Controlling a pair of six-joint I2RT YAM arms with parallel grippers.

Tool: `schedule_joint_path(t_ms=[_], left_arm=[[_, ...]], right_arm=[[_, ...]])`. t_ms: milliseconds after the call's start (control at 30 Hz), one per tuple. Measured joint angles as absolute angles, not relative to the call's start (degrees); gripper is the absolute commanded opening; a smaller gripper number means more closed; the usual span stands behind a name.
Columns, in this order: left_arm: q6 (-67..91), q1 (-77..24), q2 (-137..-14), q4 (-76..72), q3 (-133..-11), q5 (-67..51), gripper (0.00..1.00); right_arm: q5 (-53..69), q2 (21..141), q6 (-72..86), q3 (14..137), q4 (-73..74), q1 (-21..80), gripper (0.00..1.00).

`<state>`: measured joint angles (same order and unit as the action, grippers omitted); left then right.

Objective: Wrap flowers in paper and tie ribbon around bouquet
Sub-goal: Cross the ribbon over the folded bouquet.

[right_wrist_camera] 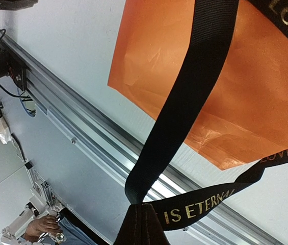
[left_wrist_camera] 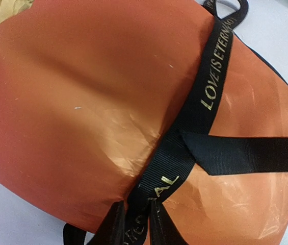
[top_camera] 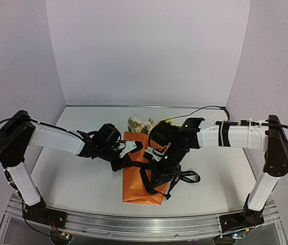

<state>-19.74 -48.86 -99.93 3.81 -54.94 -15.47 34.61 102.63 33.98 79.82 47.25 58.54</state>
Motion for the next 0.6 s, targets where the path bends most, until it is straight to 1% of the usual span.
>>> schedule_joint_path(t_ms=[67, 100, 400, 600], left_arm=[[-19.87, -48.86, -100.19, 4.09, -55.49, -15.13, 0.01], [-19.65, -48.86, -100.29, 4.18, -55.81, -15.05, 0.00], [-19.04, -48.86, -100.35, 3.99, -56.55, -14.81, 0.00], [-18.19, -48.86, -99.57, 3.95, -56.55, -14.75, 0.00]], right_arm=[[34.54, 102.63, 33.95, 79.41, 46.96, 58.54, 0.00], [34.35, 102.63, 33.93, 79.13, 46.77, 58.54, 0.00], [25.83, 102.61, 33.96, 76.75, 46.29, 57.25, 0.00], [23.11, 104.02, 35.07, 79.09, 46.30, 53.65, 0.00]])
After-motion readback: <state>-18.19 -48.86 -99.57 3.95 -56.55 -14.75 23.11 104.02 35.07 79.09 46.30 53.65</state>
